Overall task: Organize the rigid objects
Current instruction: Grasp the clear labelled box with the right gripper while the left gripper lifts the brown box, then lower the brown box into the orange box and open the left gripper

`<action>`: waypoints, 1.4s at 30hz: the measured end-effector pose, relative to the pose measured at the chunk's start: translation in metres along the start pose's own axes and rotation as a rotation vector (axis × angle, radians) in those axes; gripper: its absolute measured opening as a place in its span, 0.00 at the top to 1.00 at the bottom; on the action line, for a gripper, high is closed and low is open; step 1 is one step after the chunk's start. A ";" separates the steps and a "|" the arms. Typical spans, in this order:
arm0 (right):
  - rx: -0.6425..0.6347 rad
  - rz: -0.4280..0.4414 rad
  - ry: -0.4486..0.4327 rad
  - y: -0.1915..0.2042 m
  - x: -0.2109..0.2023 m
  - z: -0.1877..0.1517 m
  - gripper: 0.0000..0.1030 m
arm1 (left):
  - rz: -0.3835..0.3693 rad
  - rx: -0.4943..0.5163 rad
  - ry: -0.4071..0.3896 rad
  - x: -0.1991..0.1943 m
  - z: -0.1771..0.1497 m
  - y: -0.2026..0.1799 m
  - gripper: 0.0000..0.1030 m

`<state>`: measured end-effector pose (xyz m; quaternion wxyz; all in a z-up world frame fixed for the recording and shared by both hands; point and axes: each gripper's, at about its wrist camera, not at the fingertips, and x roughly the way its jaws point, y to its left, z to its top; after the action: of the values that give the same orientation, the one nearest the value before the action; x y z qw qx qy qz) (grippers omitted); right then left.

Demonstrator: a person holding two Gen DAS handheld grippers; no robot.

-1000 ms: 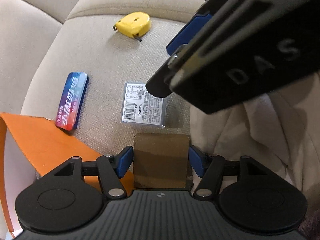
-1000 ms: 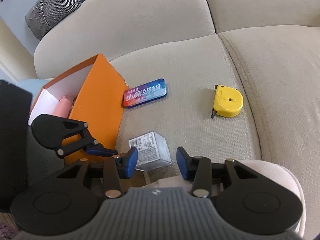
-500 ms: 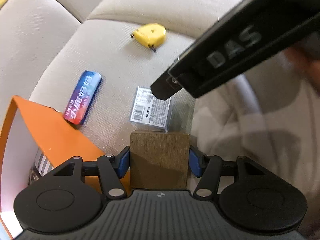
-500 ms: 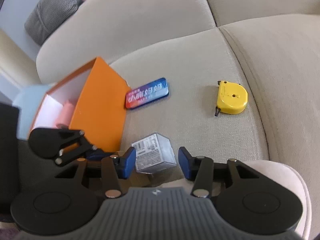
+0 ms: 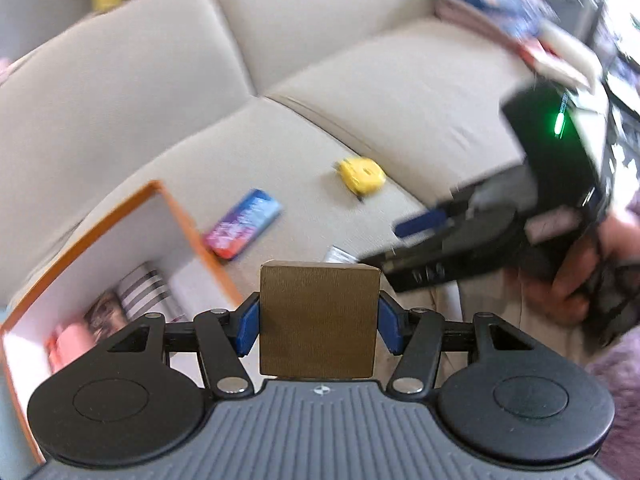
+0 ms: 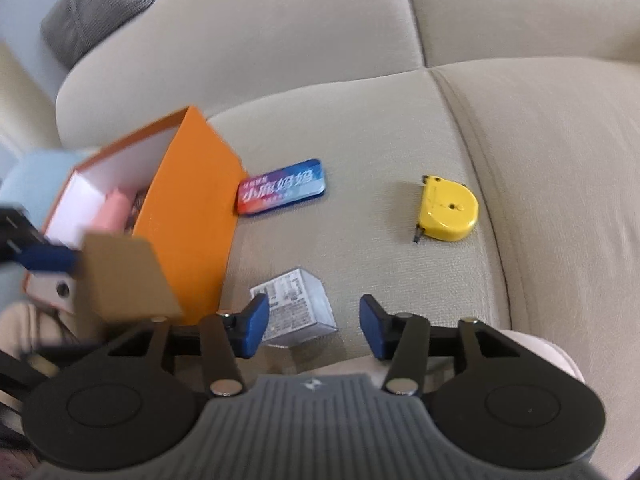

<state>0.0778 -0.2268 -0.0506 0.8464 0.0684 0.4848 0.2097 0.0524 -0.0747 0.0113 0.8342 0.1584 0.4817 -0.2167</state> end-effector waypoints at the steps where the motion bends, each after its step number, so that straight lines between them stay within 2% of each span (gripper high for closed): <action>1: -0.015 -0.009 0.019 0.003 0.003 0.001 0.45 | 0.008 -0.033 -0.010 -0.008 0.000 0.004 0.35; 4: -0.040 0.012 0.069 0.011 0.014 0.006 0.36 | 0.035 -0.130 -0.028 -0.024 -0.004 0.025 0.35; 9: -0.102 -0.017 0.150 0.030 0.040 0.014 0.35 | 0.124 -0.215 -0.009 -0.023 -0.016 0.059 0.35; 13: -0.130 -0.059 0.212 0.040 0.060 0.018 0.35 | 0.143 -0.267 -0.003 -0.021 -0.026 0.071 0.35; 18: -0.153 -0.121 0.248 0.046 0.076 0.023 0.47 | 0.135 -0.320 -0.008 -0.017 -0.038 0.088 0.35; 22: -0.152 -0.144 0.253 0.049 0.077 0.022 0.50 | 0.131 -0.366 -0.015 -0.010 -0.041 0.102 0.35; 28: -0.141 -0.142 0.185 0.059 0.051 0.044 0.50 | 0.064 -0.533 -0.031 0.006 -0.037 0.132 0.35; 31: -0.162 -0.126 0.147 0.072 0.040 0.064 0.50 | 0.031 -0.547 -0.037 0.020 -0.027 0.141 0.35; 36: -0.185 -0.135 0.119 0.091 0.038 0.089 0.50 | -0.039 -0.692 -0.027 0.052 -0.016 0.164 0.35; 42: -0.197 -0.125 0.118 0.103 0.048 0.101 0.50 | -0.082 -0.771 -0.013 0.086 -0.008 0.184 0.35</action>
<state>0.1554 -0.1049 -0.0029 0.8304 -0.0581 0.5141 0.2066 0.1789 0.0684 -0.0580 0.8263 -0.1875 0.5283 -0.0541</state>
